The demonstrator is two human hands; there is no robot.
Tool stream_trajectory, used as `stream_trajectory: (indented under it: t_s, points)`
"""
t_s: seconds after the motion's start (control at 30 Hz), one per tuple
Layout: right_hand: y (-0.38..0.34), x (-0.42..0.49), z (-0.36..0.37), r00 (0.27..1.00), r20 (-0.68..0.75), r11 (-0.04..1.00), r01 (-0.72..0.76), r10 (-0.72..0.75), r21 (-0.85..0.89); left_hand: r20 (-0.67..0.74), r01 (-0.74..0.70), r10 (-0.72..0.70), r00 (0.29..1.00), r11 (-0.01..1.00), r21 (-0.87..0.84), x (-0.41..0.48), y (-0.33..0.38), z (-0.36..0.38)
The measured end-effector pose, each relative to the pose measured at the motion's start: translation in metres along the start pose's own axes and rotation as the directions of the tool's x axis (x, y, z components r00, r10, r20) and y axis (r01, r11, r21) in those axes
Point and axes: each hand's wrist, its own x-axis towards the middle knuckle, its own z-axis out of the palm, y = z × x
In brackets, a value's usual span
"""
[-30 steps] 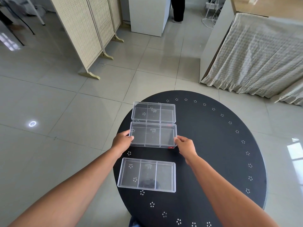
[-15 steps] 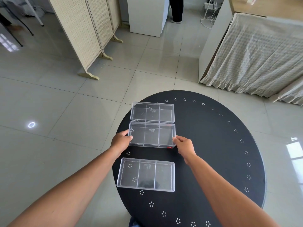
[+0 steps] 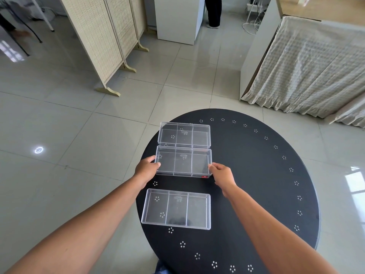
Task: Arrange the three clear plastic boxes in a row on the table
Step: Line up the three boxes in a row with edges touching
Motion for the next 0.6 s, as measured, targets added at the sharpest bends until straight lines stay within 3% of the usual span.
stream_trajectory:
  t_s: [0.23,0.4,0.6]
  points:
    - [0.006,-0.016,-0.011,0.998,0.058,0.999,-0.015,0.017,-0.038,0.008,-0.017,0.017,1.000,0.998,-0.056,-0.019,0.004,-0.014]
    - [0.029,-0.051,-0.013,0.985,0.163,0.993,-0.045,0.062,-0.108,0.118,0.082,-0.081,0.990,0.997,-0.007,-0.060,-0.023,-0.022]
    - [0.054,-0.084,-0.015,0.960,0.276,0.990,-0.021,0.058,-0.137,0.111,0.135,-0.130,0.985,0.990,-0.041,-0.094,-0.057,-0.019]
